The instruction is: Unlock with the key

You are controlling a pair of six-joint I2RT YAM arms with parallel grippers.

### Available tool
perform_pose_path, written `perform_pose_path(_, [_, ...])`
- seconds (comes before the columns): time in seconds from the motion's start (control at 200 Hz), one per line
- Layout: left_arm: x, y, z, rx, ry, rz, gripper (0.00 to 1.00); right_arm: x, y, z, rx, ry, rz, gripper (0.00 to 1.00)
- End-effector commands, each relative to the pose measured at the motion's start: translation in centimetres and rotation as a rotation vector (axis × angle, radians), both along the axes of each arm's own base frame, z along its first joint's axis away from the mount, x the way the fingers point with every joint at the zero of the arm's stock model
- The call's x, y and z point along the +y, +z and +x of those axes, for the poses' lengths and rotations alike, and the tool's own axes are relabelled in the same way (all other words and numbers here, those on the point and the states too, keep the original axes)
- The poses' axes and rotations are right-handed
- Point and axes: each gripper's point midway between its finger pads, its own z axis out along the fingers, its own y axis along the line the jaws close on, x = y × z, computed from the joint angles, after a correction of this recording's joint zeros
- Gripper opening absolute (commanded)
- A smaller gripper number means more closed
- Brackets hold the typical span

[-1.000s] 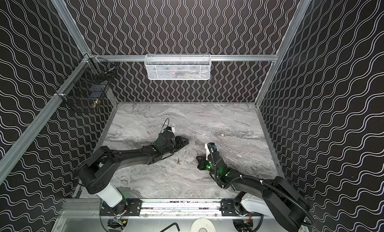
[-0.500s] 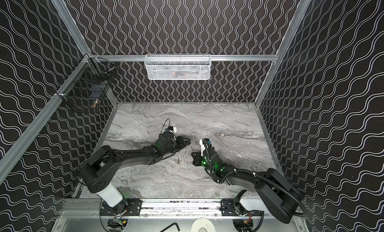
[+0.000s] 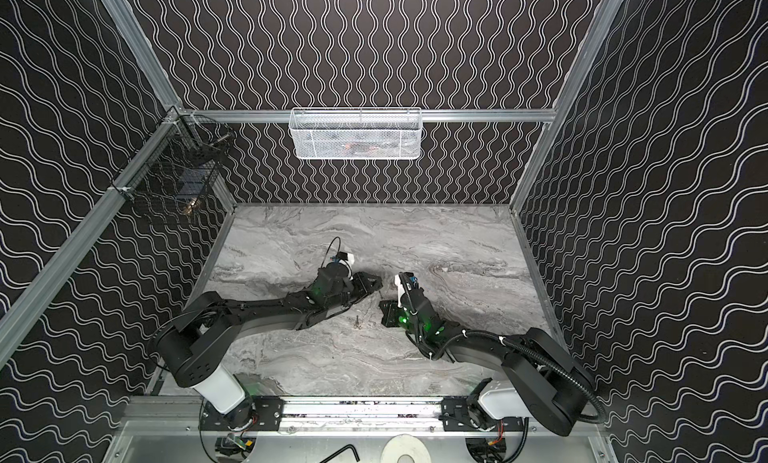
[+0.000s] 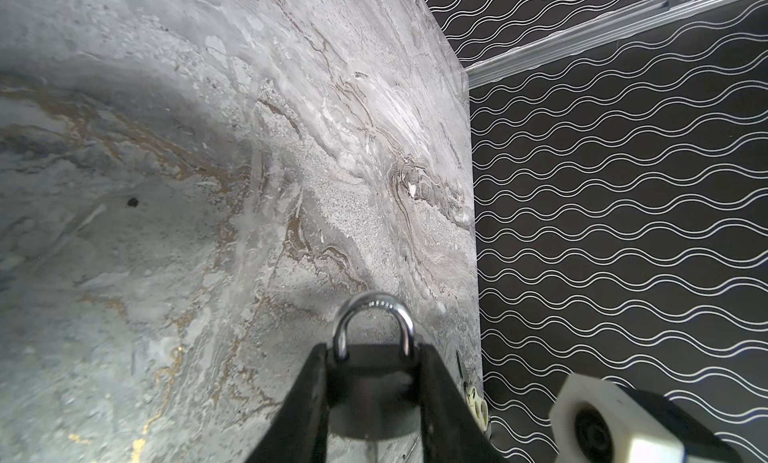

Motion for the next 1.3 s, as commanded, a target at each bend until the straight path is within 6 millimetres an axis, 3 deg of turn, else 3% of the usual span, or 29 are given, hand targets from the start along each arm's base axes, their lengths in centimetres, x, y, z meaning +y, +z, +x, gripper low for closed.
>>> perform_pose_path(0.0, [-0.1, 0.8, 0.3, -0.03, -0.001, -0.005, 0.0, -0.2, 0.0, 0.3, 0.004, -0.019, -0.011, 0.0])
perform_pose_path(0.866, [0.4, 0.3, 0.5, -0.028, 0.022, 0.029, 0.0, 0.2, 1.0, 0.7, 0.0, -0.011, -0.026, 0.0])
perform_pose_path(1.296, [0.4, 0.4, 0.6, -0.029, 0.024, 0.026, 0.0, 0.8, 0.4, 0.4, 0.02, 0.007, -0.028, 0.0])
